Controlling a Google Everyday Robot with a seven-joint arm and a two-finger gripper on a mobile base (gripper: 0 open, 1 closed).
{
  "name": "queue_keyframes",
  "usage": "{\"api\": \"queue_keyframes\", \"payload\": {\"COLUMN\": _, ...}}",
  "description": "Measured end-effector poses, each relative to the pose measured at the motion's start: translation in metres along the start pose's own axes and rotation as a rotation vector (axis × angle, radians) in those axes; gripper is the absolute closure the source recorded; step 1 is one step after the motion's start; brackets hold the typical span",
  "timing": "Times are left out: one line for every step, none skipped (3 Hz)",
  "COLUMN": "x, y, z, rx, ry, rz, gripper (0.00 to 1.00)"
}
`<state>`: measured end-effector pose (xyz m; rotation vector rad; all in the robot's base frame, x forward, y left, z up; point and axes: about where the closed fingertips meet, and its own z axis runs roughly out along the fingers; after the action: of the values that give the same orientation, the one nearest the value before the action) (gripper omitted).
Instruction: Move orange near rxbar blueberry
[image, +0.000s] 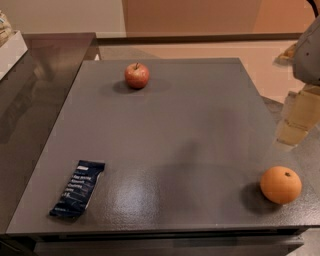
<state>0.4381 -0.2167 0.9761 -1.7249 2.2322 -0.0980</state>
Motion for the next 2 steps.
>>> {"api": "queue_keyframes", "payload": {"x": 0.0000, "y": 0.0000, "z": 0.0000, "rx": 0.000, "ry": 0.000, "rz": 0.000, "gripper": 0.00}}
{"api": "queue_keyframes", "payload": {"x": 0.0084, "y": 0.0044, "z": 0.0047, "rx": -0.032, "ry": 0.002, "rz": 0.015, "gripper": 0.00}}
